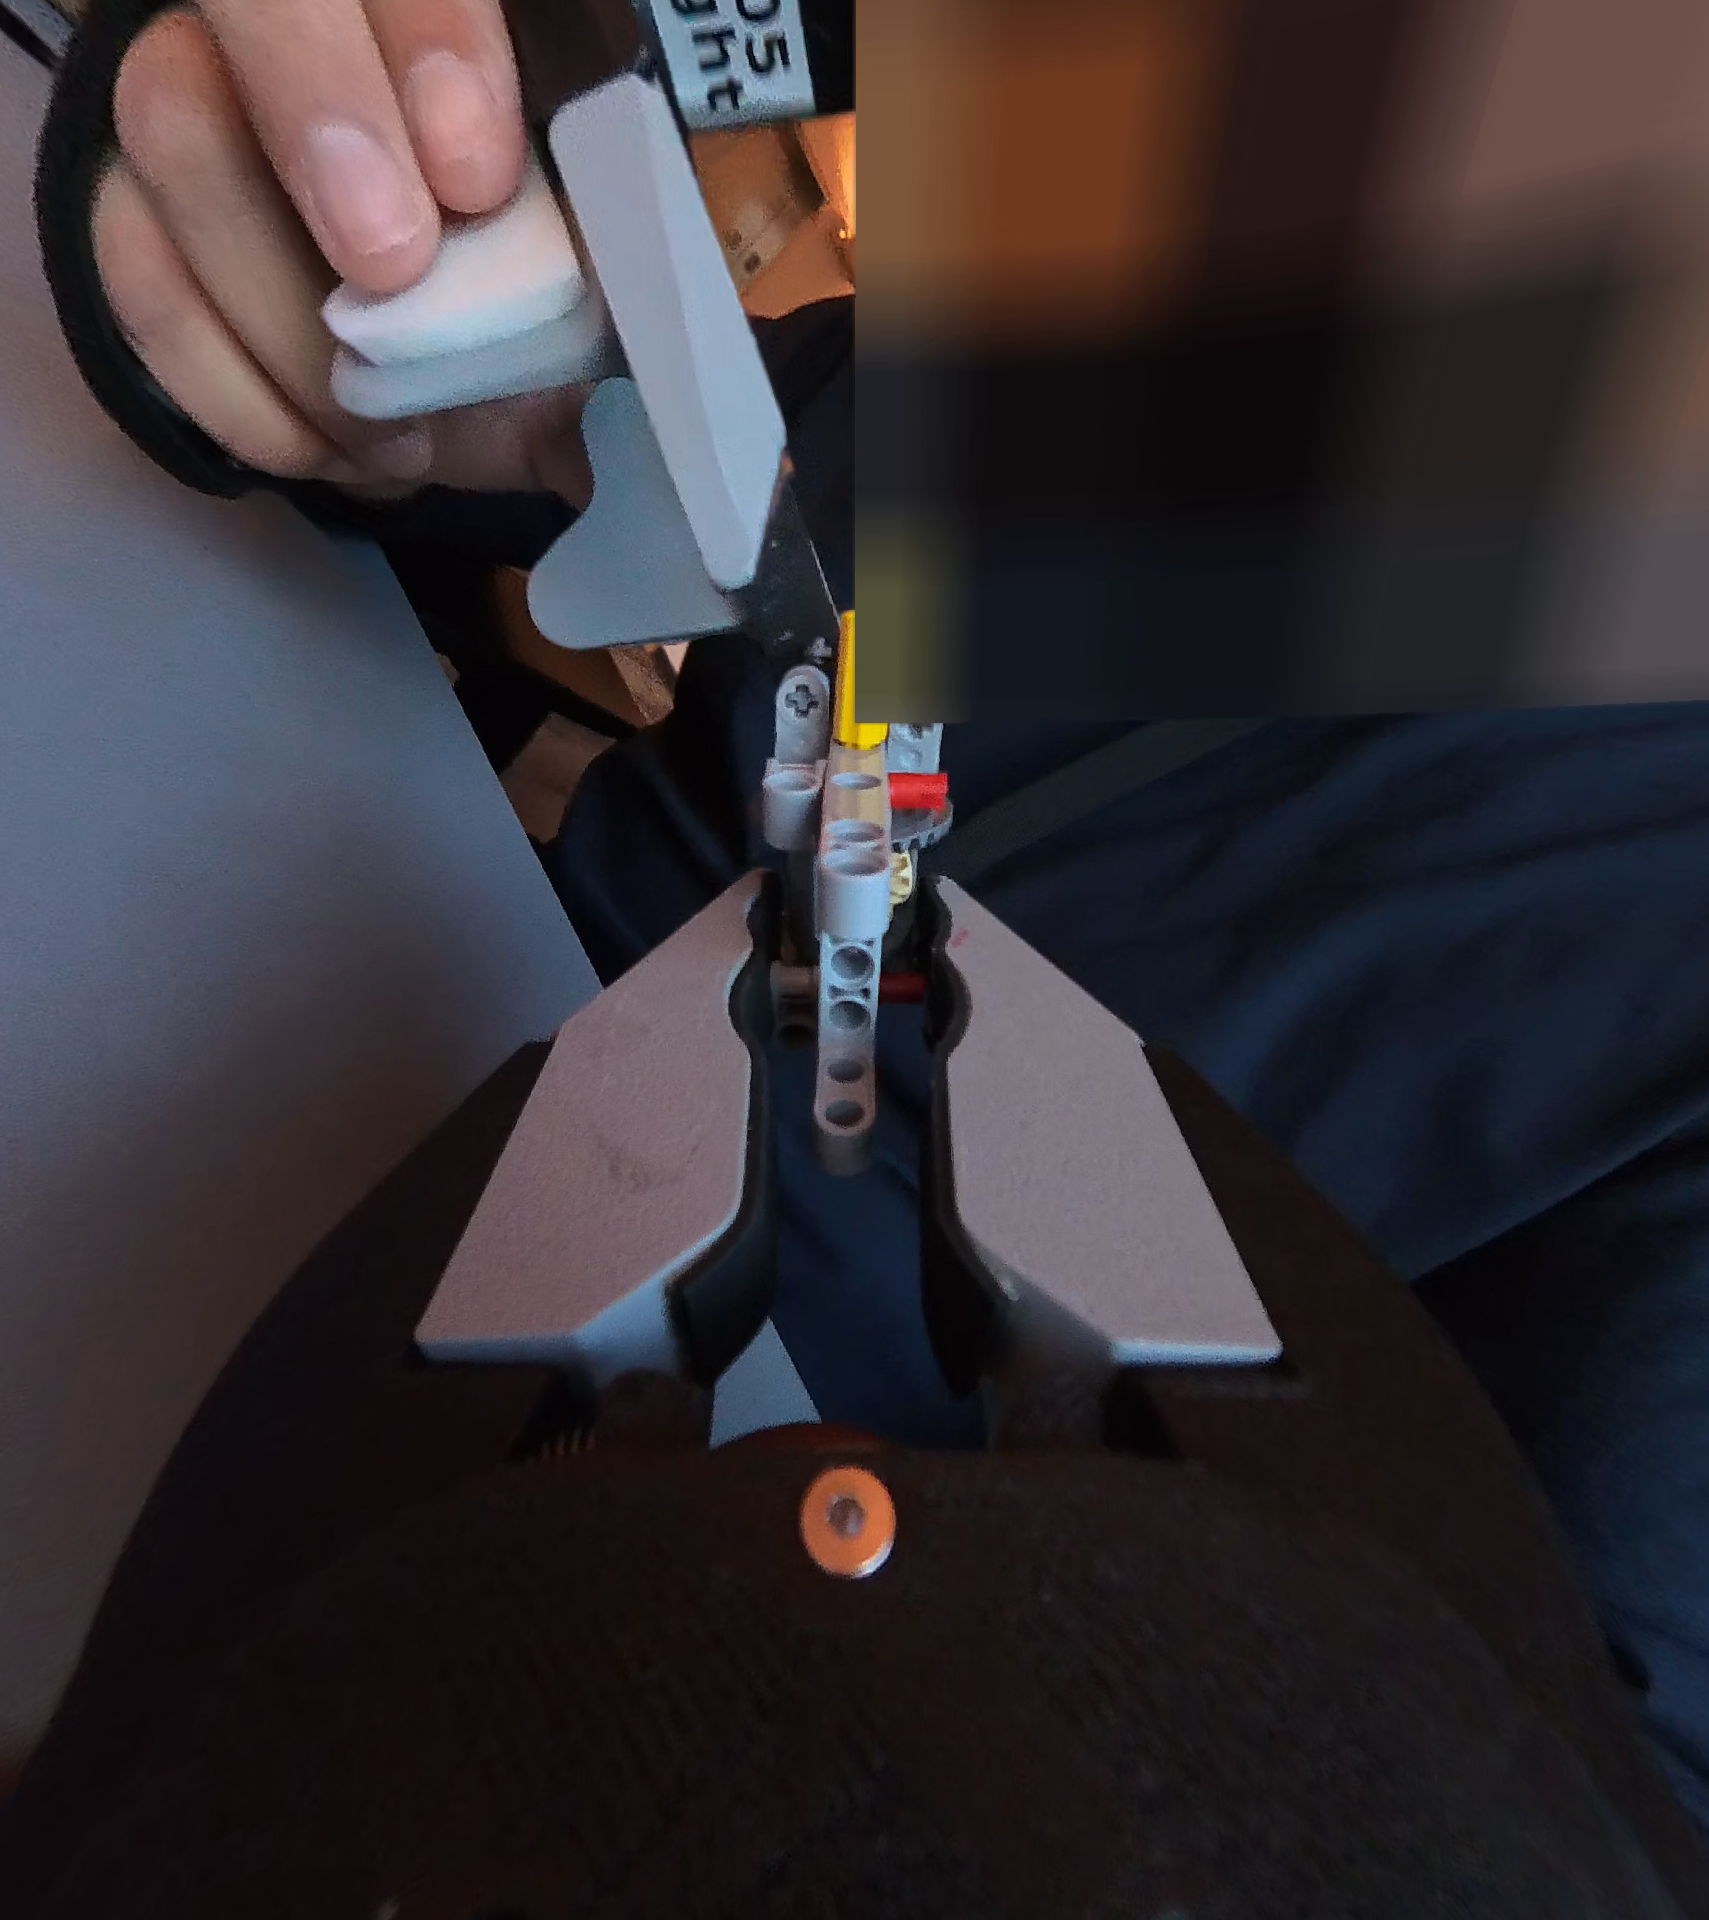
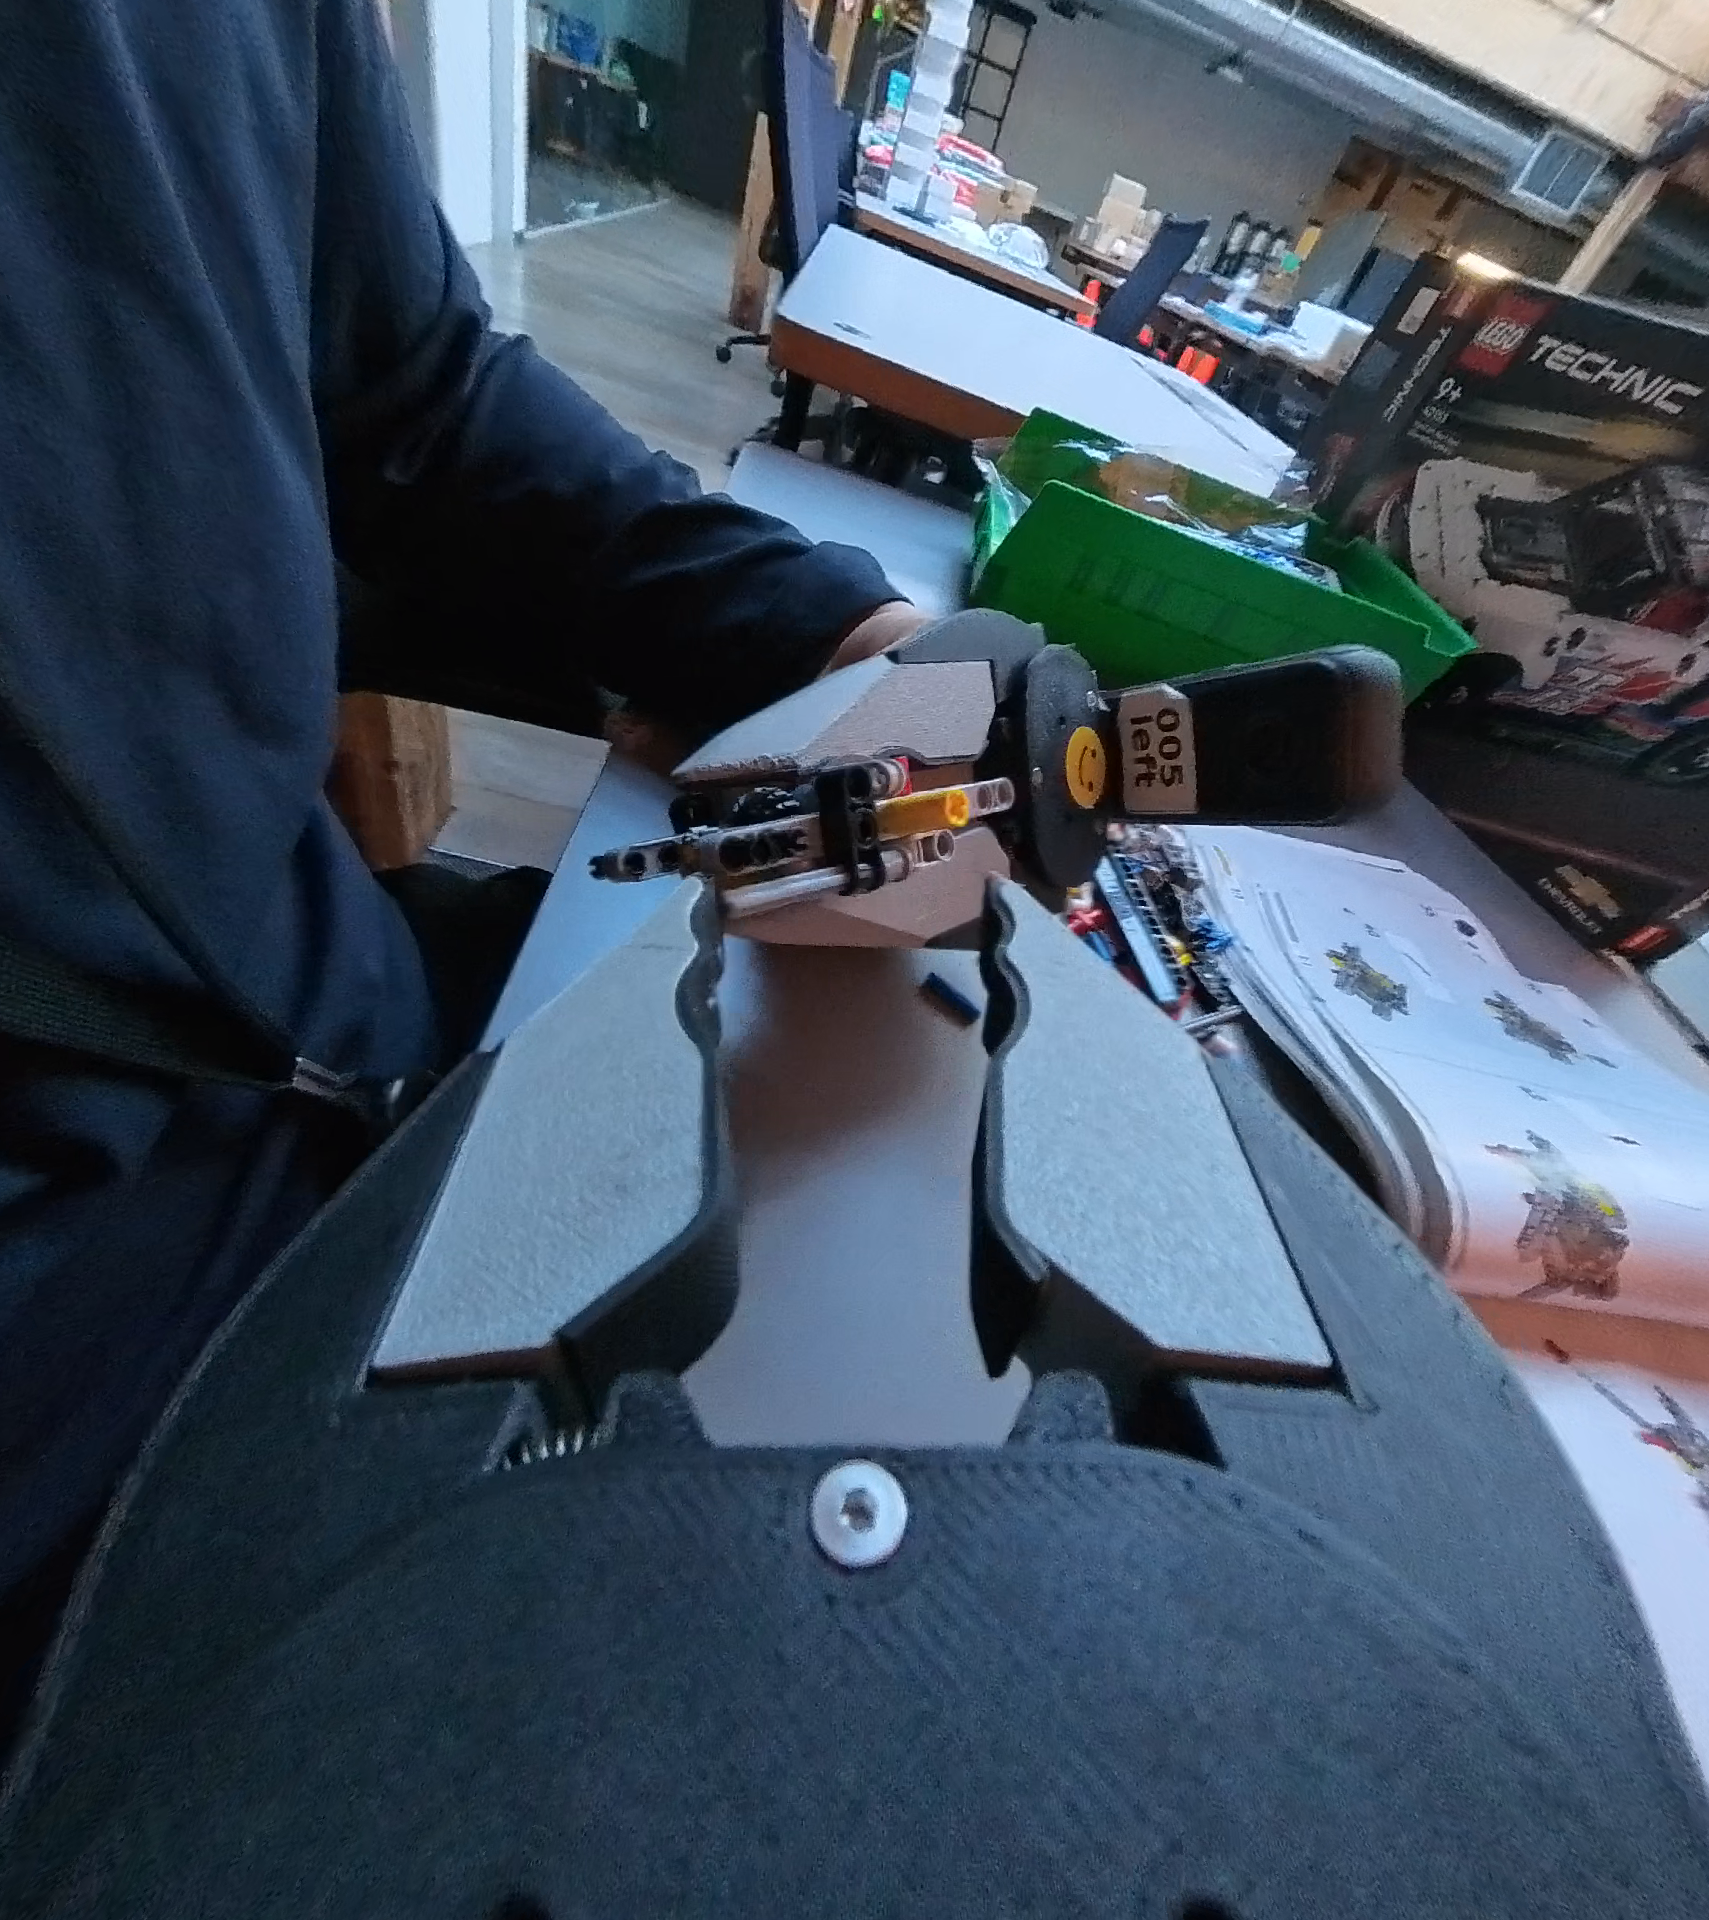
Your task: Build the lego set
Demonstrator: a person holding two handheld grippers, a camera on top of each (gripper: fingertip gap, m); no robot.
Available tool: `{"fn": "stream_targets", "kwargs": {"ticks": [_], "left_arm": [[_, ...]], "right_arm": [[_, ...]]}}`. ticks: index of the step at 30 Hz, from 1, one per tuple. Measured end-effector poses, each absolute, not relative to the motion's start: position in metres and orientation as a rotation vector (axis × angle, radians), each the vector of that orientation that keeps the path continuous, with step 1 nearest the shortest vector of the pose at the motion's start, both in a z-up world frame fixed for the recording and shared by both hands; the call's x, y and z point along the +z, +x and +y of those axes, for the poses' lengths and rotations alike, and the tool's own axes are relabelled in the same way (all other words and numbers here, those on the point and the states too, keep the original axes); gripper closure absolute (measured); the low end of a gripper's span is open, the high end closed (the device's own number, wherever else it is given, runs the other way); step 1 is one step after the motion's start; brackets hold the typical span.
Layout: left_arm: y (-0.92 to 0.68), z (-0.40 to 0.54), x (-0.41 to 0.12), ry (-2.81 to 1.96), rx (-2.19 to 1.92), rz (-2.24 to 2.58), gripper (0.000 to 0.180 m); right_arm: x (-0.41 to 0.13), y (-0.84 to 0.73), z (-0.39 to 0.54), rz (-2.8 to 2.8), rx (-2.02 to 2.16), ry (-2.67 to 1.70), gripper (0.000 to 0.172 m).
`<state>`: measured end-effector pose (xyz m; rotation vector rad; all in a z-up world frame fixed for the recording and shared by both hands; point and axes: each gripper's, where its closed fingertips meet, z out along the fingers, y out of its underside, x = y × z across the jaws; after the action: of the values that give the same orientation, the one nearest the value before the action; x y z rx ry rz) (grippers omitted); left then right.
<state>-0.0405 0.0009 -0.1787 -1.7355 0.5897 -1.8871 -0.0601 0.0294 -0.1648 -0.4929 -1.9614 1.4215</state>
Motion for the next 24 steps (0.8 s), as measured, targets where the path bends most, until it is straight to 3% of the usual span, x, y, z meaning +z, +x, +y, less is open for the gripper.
{"fn": "stream_targets", "kwargs": {"ticks": [8,24], "left_arm": [[-0.037,-0.005,-0.181,-1.754,-1.911,0.633,0.156],[-0.036,-0.009,-0.182,-1.766,-1.939,0.669,0.157]], "right_arm": [[-0.168,-0.051,0.015,-2.029,1.505,-0.426,0.133],[-0.17,-0.048,0.01,-2.071,1.576,-0.419,0.132]]}}
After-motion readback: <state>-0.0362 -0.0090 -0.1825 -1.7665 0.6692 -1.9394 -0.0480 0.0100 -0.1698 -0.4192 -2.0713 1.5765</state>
